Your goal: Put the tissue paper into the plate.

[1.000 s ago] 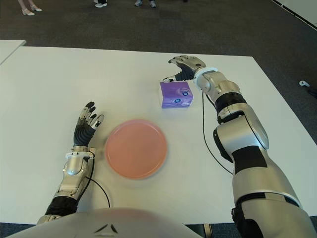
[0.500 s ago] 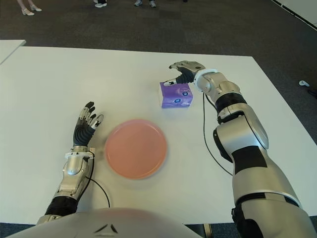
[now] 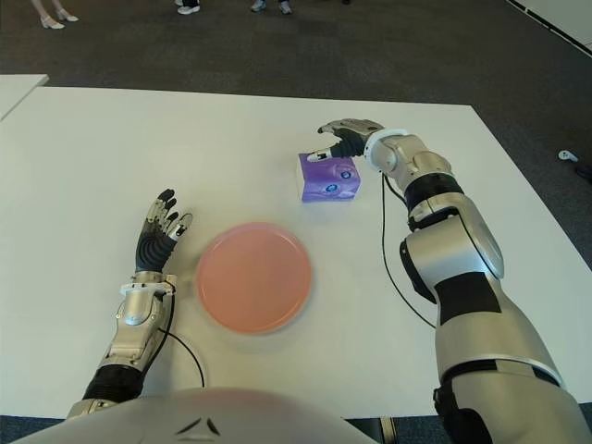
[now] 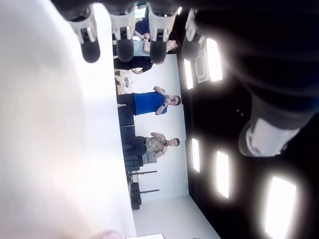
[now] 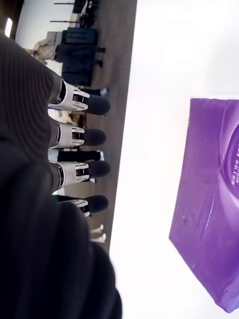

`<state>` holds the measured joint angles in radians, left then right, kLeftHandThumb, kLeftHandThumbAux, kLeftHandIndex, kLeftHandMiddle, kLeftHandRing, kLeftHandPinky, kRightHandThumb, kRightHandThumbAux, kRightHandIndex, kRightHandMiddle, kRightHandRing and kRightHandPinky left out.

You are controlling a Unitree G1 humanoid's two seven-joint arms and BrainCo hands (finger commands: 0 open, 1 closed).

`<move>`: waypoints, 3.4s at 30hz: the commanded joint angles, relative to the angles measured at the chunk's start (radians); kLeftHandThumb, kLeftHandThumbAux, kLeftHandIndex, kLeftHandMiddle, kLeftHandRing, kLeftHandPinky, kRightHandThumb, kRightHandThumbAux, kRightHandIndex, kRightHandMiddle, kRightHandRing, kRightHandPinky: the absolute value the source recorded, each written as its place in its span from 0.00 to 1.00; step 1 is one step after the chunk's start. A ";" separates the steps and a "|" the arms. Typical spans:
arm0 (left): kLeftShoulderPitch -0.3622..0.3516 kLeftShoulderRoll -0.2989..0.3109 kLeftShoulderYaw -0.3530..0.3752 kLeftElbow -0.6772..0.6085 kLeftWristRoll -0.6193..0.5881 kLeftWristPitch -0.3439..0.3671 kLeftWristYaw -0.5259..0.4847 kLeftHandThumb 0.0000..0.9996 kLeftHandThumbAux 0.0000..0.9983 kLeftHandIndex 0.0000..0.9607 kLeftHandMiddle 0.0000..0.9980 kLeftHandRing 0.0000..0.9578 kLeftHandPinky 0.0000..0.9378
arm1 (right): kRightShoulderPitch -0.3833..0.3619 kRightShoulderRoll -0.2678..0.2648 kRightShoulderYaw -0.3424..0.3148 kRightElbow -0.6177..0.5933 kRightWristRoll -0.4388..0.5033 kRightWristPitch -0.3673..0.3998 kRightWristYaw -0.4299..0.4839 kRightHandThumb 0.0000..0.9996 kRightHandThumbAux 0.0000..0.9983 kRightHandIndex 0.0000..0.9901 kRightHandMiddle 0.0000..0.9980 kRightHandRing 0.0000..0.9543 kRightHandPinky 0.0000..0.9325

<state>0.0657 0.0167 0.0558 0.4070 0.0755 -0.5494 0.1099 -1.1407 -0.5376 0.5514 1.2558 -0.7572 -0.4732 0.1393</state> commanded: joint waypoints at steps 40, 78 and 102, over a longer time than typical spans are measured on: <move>0.020 0.017 0.006 0.083 -0.012 0.008 -0.015 0.00 0.53 0.00 0.00 0.00 0.00 | 0.138 0.040 0.148 -0.004 -0.084 -0.105 -0.064 0.46 0.19 0.00 0.00 0.00 0.00; 0.032 0.007 0.006 0.065 0.012 0.039 0.034 0.00 0.53 0.00 0.00 0.00 0.00 | 0.171 -0.055 0.121 -0.061 -0.063 -0.166 -0.175 0.45 0.19 0.00 0.00 0.00 0.00; 0.026 0.010 0.013 0.076 -0.004 0.028 0.019 0.00 0.54 0.00 0.00 0.00 0.00 | 0.290 -0.145 0.072 -0.249 -0.028 -0.251 -0.175 0.42 0.19 0.00 0.00 0.00 0.00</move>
<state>0.0493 0.0259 0.0632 0.4320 0.0753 -0.5449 0.1331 -0.8944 -0.6543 0.6397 1.0540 -0.7977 -0.6995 -0.0570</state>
